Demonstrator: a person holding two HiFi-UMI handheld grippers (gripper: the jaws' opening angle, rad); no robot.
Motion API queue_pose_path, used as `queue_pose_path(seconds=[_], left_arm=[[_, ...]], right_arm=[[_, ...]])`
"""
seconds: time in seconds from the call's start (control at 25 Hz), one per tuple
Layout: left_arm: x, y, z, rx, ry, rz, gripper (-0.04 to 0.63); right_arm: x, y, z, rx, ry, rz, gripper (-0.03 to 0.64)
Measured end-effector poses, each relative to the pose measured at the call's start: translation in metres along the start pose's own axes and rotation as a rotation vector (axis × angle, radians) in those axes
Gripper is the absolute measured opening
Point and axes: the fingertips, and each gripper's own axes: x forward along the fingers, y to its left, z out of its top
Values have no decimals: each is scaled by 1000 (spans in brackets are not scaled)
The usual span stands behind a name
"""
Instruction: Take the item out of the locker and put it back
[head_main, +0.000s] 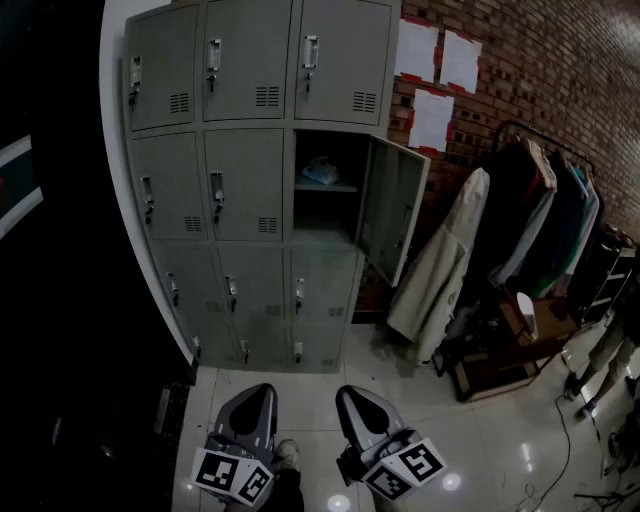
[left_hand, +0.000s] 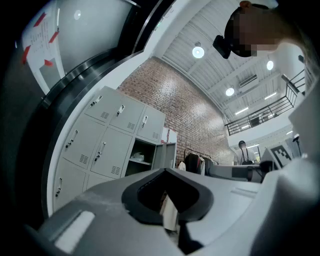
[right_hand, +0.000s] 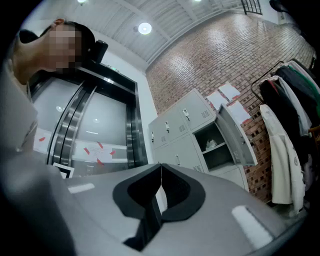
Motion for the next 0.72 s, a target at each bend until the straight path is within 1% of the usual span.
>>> queue_pose_path(seconds=[0.12, 0.24, 0.32, 0.48, 0.6, 0.72], left_arm=[[37, 18, -9, 1, -24, -36, 4], [76, 49, -13, 9, -39, -46, 5], [108, 73, -12, 15, -44, -51, 4], [177, 130, 1, 58, -37, -46, 4], [232, 181, 10, 51, -37, -30, 5], [288, 217, 24, 45, -74, -44, 4]], right_arm=[[23, -31, -3, -23, -29, -22, 0], [64, -55, -12, -30, -33, -4, 0], [100, -73, -13, -35, -32, 9, 0], [187, -109, -2, -37, -43, 22, 0], [253, -137, 8, -46, -49, 32, 0], [305, -169, 21, -82, -70, 27, 0]])
